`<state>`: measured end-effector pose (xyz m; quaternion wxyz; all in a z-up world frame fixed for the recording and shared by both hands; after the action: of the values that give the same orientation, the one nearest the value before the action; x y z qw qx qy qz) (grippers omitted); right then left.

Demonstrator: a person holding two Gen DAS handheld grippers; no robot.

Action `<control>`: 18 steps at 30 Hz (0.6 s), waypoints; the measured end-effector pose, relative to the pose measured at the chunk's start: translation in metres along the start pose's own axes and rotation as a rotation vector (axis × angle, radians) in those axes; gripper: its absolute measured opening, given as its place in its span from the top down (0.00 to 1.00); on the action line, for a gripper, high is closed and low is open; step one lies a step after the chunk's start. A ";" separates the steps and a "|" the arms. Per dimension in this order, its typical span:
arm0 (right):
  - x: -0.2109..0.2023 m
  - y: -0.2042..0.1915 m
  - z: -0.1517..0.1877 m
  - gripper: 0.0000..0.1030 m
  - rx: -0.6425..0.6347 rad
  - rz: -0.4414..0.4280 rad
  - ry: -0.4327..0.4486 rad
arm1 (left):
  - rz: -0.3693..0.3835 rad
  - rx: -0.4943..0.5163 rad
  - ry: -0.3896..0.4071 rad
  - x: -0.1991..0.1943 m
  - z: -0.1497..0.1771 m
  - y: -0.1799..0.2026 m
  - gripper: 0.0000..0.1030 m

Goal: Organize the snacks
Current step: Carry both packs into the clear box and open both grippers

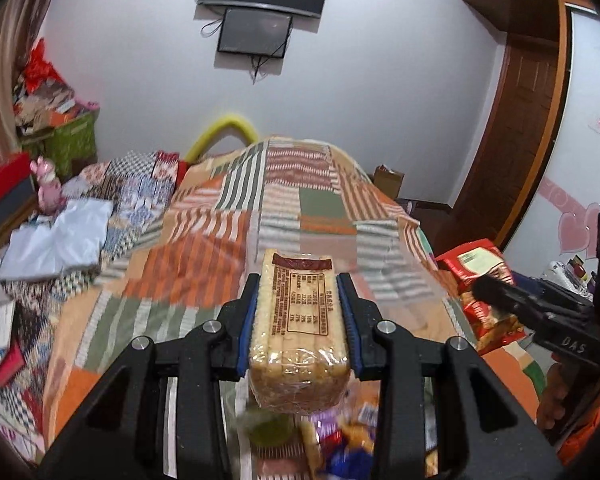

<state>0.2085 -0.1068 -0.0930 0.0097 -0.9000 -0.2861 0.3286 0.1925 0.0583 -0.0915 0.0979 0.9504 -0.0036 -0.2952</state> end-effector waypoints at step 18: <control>0.075 0.043 -0.027 0.49 0.034 0.054 -0.078 | 0.032 0.060 -0.123 0.112 -0.032 0.001 0.65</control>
<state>0.2935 -0.0990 -0.1249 0.0049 -0.8936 -0.2563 0.3684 0.3028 0.0555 -0.1281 0.0737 0.9328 -0.0337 -0.3512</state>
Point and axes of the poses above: each gripper's, at about its wrist camera, not at the fingertips, and x roughly the way its jaws point, y to its right, z to its underside, the point moved 9 cm from there along x, roughly the way its jaws point, and after that the axes turned 2 degrees about -y, right-handed, at the moved point
